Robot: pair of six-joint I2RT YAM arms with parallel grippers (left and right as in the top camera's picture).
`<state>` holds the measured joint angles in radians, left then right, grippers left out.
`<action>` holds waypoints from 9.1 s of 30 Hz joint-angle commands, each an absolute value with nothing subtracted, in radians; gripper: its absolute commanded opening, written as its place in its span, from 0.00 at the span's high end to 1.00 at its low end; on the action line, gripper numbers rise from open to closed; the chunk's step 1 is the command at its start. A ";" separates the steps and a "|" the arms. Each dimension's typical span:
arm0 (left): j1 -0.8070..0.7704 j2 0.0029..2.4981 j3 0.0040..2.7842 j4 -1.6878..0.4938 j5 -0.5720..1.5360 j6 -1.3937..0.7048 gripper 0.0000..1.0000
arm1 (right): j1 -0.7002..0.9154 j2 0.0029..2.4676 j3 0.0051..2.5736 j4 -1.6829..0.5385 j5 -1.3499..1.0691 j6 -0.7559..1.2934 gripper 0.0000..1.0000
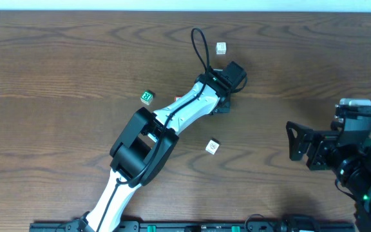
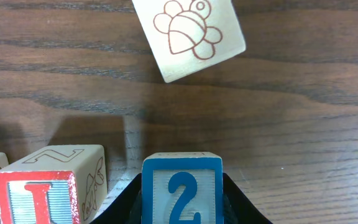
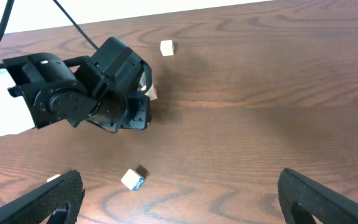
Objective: Spell out Ai2
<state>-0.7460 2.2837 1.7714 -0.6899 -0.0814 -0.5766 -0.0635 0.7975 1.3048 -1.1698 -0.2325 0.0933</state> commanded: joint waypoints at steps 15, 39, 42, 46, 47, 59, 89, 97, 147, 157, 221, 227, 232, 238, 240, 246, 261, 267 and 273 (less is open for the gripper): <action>-0.737 2.302 1.773 -0.691 -0.112 -0.631 0.94 | -0.073 0.797 1.314 -1.167 -0.240 0.072 0.01; -0.725 2.302 1.773 -0.697 -0.137 -0.628 0.92 | -0.073 0.797 1.314 -1.156 -0.240 0.073 0.01; -0.725 2.302 1.773 -0.705 -0.136 -0.628 0.92 | -0.073 0.797 1.314 -1.156 -0.240 0.073 0.01; -0.725 2.302 1.773 -0.710 -0.128 -0.628 0.88 | -0.073 0.797 1.314 -1.155 -0.240 0.073 0.01; -0.725 2.302 1.773 -0.710 -0.129 -0.628 0.83 | -0.073 0.797 1.314 -1.155 -0.240 0.073 0.01; -0.725 2.302 1.773 -0.709 -0.129 -0.628 0.59 | -0.073 0.797 1.314 -1.155 -0.240 0.073 0.01; -0.664 2.291 1.815 -0.601 -0.164 -0.486 0.60 | -0.073 0.797 1.314 -1.155 -0.241 0.073 0.01; -0.662 2.280 1.960 -0.664 -0.170 -0.368 0.57 | -0.073 0.804 1.313 -1.155 -0.240 0.063 0.05; -0.295 2.088 1.552 -0.725 0.377 -0.604 0.94 | 0.092 2.058 1.282 -0.436 -0.841 0.173 0.99; -0.287 2.088 1.488 -0.705 0.333 -0.610 0.94 | 0.093 2.065 1.282 -0.444 -0.800 0.159 0.99; -0.250 2.122 1.359 -0.458 0.577 -0.678 0.94 | 0.177 2.134 1.282 -0.356 -0.789 0.258 0.99; -0.257 2.122 1.359 -0.436 0.594 -0.677 0.94 | 0.177 2.134 1.282 -0.355 -0.789 0.258 0.99; -0.259 2.122 1.359 -0.433 0.598 -0.677 0.94 | 0.177 2.134 1.282 -0.355 -0.789 0.258 0.99; -0.269 2.122 1.359 -0.433 0.612 -0.675 0.94 | 0.178 2.134 1.282 -0.355 -0.790 0.266 0.99; -0.270 2.122 1.359 -0.433 0.612 -0.673 0.94 | 0.178 2.134 1.282 -0.356 -0.790 0.266 0.99; -0.270 2.122 1.359 -0.434 0.620 -0.674 0.94 | 0.178 2.134 1.282 -0.358 -0.798 0.277 0.99; -0.289 2.122 1.359 -0.413 0.618 -0.704 0.94 | 0.182 2.134 1.282 -0.386 -0.821 0.277 0.99; -0.289 2.122 1.359 -0.411 0.599 -0.711 0.94 | 0.189 2.134 1.282 -0.393 -0.819 0.275 0.99; -0.284 2.122 1.359 -0.425 0.566 -0.702 0.94 | 0.177 2.134 1.282 -0.393 -0.809 0.276 0.99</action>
<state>-0.2844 2.1078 1.3663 -0.4168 0.5934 -0.7067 0.1753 2.1315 1.2804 -0.3923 -0.7929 0.2680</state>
